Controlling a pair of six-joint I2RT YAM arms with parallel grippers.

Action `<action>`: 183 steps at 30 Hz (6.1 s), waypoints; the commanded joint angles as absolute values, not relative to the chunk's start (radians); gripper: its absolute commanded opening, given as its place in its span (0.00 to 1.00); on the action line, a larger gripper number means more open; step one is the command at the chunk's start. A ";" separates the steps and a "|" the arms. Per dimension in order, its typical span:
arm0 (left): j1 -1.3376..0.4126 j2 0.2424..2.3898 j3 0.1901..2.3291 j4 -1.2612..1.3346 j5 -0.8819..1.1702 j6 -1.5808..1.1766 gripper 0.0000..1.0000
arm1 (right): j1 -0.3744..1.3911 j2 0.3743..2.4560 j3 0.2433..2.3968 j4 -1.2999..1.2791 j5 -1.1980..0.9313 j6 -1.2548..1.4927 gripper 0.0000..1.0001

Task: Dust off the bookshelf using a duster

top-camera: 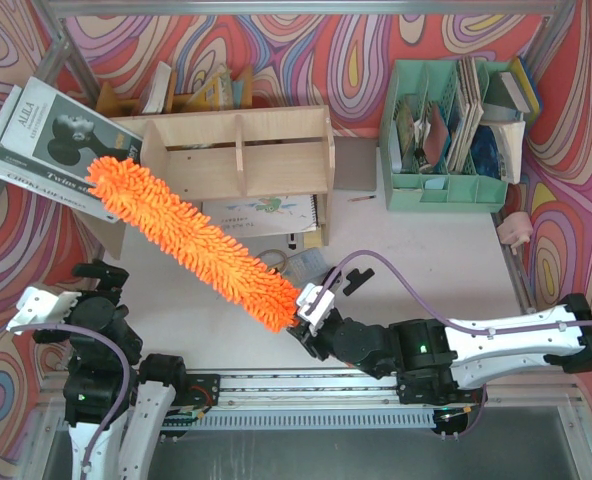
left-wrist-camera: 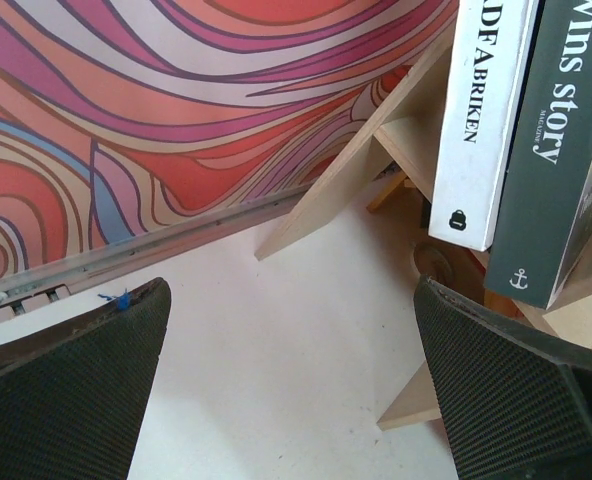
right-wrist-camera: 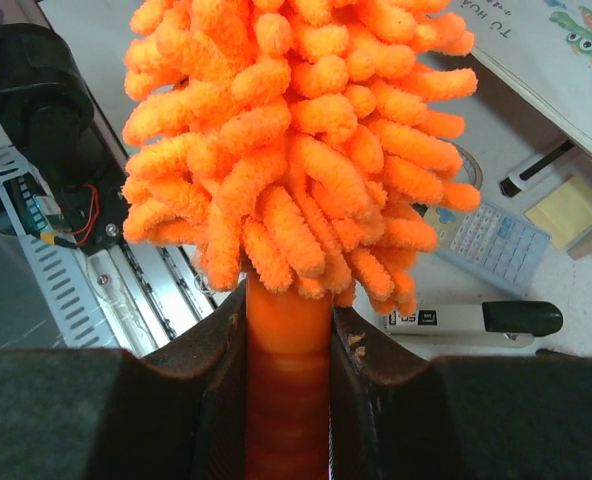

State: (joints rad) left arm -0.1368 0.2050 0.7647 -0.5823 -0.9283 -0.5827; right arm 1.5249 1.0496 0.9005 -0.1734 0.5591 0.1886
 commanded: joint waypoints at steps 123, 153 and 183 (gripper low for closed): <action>-0.146 0.235 0.762 -0.560 -0.884 -0.578 0.98 | 1.216 1.462 1.642 -0.705 0.771 0.427 0.00; -0.146 0.232 0.758 -0.554 -0.874 -0.576 0.99 | 1.118 1.405 1.565 -0.652 0.617 0.468 0.00; -0.146 0.224 0.755 -0.550 -0.872 -0.575 0.98 | 1.117 1.108 1.173 -0.176 0.772 -0.102 0.00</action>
State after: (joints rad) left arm -0.1429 0.2264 0.7639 -0.5735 -0.8719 -0.5934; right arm 1.1133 1.1233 1.2804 -0.5415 0.8211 0.2684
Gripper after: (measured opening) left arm 0.985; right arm 0.329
